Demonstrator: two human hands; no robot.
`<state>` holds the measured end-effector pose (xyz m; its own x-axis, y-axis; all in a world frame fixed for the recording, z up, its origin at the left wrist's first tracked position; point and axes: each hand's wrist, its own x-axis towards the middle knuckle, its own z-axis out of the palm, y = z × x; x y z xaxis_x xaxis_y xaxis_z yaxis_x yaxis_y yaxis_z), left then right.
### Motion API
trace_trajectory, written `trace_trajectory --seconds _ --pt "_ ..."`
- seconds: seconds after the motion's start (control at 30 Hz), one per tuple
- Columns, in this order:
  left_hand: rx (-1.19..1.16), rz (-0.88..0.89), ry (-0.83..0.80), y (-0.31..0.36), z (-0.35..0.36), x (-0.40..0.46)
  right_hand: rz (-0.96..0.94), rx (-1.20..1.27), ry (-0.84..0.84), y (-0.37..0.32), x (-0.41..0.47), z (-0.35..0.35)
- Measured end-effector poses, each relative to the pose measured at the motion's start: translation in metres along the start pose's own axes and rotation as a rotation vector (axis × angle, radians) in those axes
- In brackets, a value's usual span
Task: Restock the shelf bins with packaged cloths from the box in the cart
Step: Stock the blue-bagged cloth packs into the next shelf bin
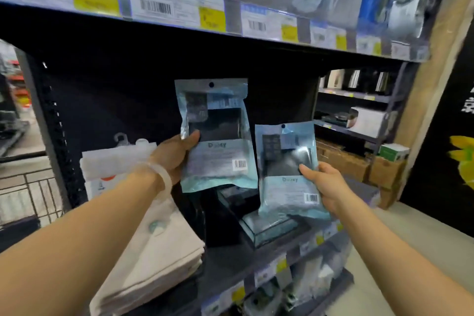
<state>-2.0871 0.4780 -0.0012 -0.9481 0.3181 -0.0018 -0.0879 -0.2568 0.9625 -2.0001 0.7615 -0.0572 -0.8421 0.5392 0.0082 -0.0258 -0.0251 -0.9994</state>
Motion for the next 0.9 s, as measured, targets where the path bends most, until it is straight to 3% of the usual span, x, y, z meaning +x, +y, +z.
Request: trace_trajectory --seconds 0.27,0.57,0.8,0.9 --pt "0.006 0.009 0.205 -0.001 0.012 0.019 0.064 -0.18 -0.218 0.047 0.09 0.032" --pt "-0.052 0.046 0.478 -0.035 0.032 0.025 0.155 -0.455 -0.445 0.091 0.122 0.041" --pt "-0.08 0.031 0.46 -0.047 0.052 0.025 -0.169 -0.899 -0.558 0.088 0.114 0.036" --pt "-0.083 0.026 0.44 -0.054 0.06 0.023 -0.205 -0.985 -0.614 0.097 0.113 0.033"
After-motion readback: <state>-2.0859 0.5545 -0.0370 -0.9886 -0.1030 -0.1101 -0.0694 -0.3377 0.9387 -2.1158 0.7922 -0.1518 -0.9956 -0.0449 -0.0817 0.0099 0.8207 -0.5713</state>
